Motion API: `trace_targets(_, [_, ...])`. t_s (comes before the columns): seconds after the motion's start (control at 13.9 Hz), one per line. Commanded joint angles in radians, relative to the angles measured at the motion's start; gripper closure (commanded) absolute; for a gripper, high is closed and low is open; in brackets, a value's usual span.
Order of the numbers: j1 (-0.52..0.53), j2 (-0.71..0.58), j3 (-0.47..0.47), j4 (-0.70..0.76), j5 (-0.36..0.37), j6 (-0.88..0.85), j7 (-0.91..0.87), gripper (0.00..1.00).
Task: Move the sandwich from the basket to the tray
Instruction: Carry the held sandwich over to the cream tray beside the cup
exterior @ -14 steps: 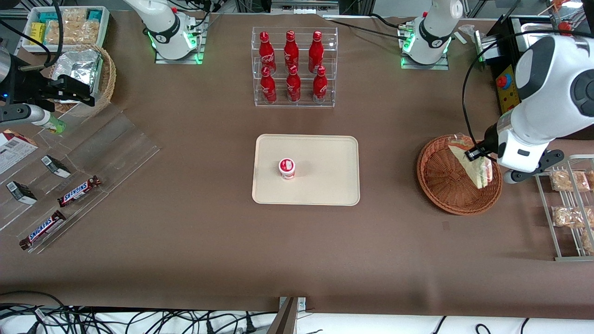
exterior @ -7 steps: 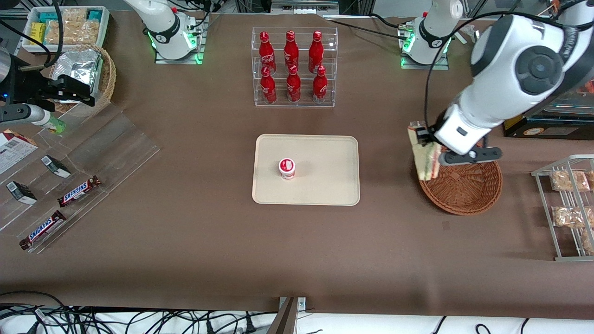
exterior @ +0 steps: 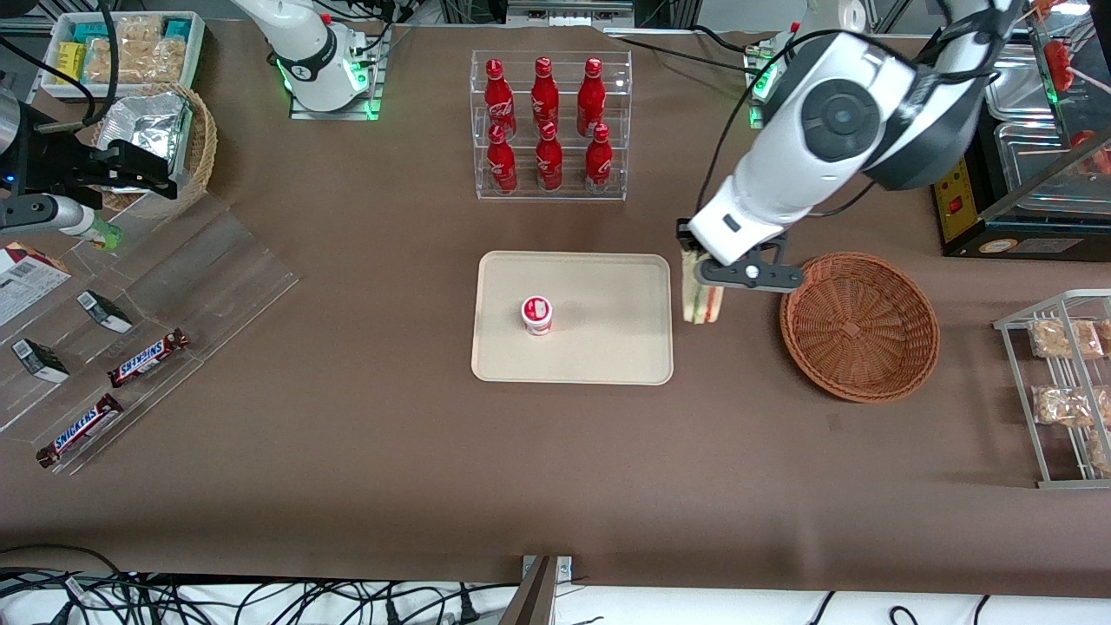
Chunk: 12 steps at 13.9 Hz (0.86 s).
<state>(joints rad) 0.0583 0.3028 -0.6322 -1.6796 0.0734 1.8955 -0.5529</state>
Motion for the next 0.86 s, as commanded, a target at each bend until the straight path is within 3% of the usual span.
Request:
trace_targets(0.0, [-0.078, 0.1, -0.006, 0.006, 0.127, 0.091, -0.164, 1.0])
trace_targets(0.22, [-0.138, 0.22, -0.004, 0.006, 0.27, 0.175, -0.313, 1.0])
trace_targets(0.58, [-0.192, 0.37, 0.005, 0.006, 0.452, 0.237, -0.406, 1.0])
trace_targets(0.79, [-0.212, 0.407, 0.006, 0.006, 0.482, 0.237, -0.424, 1.0])
